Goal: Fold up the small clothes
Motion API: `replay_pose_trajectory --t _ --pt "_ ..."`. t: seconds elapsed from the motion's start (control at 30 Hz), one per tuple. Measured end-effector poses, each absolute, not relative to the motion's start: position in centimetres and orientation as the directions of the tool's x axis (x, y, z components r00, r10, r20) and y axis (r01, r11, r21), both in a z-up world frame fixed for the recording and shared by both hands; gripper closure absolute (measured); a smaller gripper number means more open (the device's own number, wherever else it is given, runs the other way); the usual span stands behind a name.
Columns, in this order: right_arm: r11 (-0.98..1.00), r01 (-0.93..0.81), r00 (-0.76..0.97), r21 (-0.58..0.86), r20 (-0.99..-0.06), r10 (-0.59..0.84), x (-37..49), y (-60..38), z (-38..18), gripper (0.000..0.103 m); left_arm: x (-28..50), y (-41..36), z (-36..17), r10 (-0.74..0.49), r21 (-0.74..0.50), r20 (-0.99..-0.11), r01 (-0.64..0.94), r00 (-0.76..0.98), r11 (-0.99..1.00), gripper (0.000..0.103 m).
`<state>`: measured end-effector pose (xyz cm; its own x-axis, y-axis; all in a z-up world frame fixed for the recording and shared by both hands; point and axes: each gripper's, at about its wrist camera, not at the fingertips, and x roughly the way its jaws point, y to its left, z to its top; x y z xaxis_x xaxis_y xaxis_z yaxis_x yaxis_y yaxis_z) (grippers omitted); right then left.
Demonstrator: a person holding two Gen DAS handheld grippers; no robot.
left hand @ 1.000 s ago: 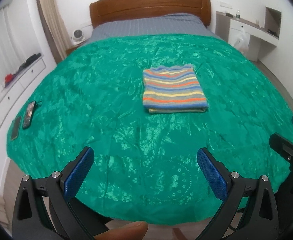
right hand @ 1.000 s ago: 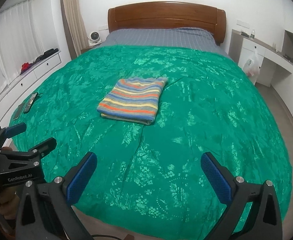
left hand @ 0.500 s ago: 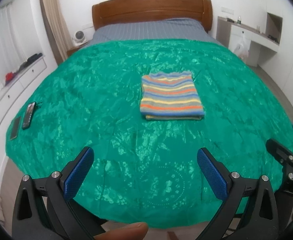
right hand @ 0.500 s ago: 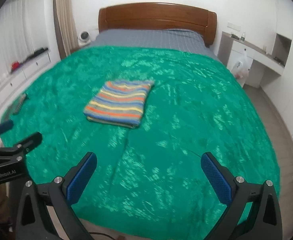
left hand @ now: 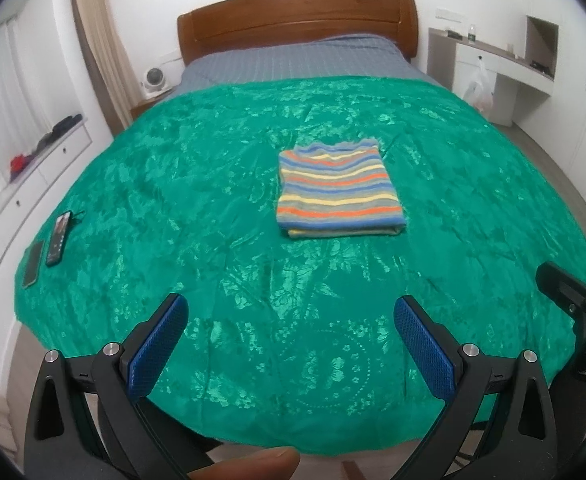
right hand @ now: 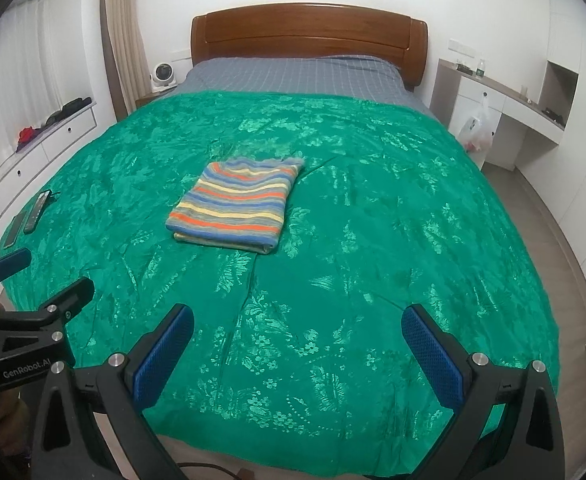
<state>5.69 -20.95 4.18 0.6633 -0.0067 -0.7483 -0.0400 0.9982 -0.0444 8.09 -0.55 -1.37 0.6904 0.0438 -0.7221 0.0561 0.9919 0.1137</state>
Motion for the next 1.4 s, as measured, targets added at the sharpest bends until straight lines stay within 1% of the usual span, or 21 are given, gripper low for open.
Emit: replay_pose_trajectory --t 0.27,0.73,0.9,1.1,1.27,1.4 --pt "0.997 -0.046 0.671 -0.056 -0.742 -0.01 5.4 -20.7 4.8 0.001 7.8 -0.6 -0.9 0.058 0.136 -0.709 0.056 0.703 0.989 0.0" --pt "0.995 -0.039 0.659 -0.089 -0.751 -0.041 5.1 -20.2 5.2 0.001 7.4 -0.2 -0.4 0.05 0.124 -0.714 0.057 0.698 0.991 0.0" --pt "0.998 -0.058 0.676 -0.025 -0.737 0.021 4.1 -20.5 6.2 0.001 6.8 -0.1 0.6 0.028 0.106 -0.711 0.068 0.702 0.992 0.0" --pt "0.995 -0.092 0.698 -0.023 -0.715 0.049 2.5 -20.1 8.6 0.001 5.6 0.4 2.6 0.0 0.084 -0.692 0.081 0.722 0.993 0.0" --pt "0.987 -0.153 0.71 0.052 -0.688 0.146 1.5 -19.8 10.6 0.001 5.1 0.4 3.6 -0.002 0.091 -0.681 0.087 0.733 0.992 0.0" --pt "0.988 -0.153 0.705 0.034 -0.697 0.134 1.7 -19.4 10.2 0.001 4.6 0.3 4.0 0.0 0.1 -0.668 0.09 0.745 0.991 0.0"
